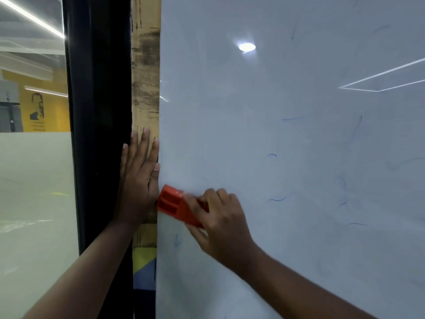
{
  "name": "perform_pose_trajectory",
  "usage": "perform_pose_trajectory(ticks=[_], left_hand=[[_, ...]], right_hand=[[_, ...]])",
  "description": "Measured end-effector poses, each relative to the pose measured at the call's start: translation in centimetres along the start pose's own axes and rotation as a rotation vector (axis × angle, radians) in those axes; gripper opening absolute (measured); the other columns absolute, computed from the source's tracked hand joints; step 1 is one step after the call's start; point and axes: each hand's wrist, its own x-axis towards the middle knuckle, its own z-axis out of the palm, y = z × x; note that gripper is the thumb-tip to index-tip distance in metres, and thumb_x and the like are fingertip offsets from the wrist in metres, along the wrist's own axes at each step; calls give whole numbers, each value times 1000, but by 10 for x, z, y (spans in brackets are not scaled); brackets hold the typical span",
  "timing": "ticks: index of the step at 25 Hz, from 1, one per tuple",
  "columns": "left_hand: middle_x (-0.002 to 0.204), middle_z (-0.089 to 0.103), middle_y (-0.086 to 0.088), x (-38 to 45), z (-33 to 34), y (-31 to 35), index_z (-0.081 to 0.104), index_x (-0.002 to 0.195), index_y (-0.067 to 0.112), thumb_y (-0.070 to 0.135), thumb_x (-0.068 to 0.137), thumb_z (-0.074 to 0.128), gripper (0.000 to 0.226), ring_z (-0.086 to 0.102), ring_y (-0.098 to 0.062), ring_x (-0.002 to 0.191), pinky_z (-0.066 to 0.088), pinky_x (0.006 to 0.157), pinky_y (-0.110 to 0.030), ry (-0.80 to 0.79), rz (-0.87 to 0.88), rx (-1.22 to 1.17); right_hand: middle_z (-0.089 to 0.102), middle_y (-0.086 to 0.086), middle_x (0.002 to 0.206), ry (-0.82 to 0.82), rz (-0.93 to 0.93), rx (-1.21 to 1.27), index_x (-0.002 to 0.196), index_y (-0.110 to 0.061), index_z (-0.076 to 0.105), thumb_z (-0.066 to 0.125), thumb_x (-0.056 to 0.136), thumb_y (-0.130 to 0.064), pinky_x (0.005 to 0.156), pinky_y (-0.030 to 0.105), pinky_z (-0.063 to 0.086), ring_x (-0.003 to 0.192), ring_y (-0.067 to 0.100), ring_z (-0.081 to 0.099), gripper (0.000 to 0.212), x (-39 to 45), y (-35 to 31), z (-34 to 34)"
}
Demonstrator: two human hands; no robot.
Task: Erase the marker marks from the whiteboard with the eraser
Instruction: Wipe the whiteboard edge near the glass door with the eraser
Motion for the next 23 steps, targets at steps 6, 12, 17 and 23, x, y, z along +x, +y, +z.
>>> perform_pose_trajectory(ticks=[6, 12, 17, 23], left_hand=[[175, 21, -15, -13, 1, 0, 28, 164, 5, 8, 109, 40, 57, 8, -33, 165, 3, 134, -48, -10, -1, 7], [175, 20, -16, -33, 3, 0, 28, 164, 6, 10, 109, 39, 56, 8, -35, 165, 3, 134, -48, -24, -15, 16], [175, 18, -14, -43, 2, 2, 26, 165, 6, 10, 109, 41, 58, 6, -34, 165, 1, 134, -47, -47, -24, 32], [175, 14, -18, -68, 3, 1, 22, 166, 7, 13, 109, 40, 60, 0, -31, 165, -3, 134, -47, -83, -26, 46]], right_hand=[[62, 9, 97, 46, 57, -32, 135, -16, 66, 72, 89, -42, 63, 42, 48, 78, 31, 55, 54, 2, 14, -13], [58, 2, 98, 264, 542, -32, 140, -22, 65, 79, 84, -48, 67, 35, 52, 86, 19, 54, 64, -2, 53, -45], [57, 4, 99, 242, 585, 104, 141, -22, 64, 80, 82, -46, 70, 39, 51, 87, 24, 54, 66, 4, 5, -15], [59, 6, 100, -11, 267, 64, 142, -23, 61, 76, 85, -47, 65, 42, 48, 84, 25, 54, 63, -42, -39, 14]])
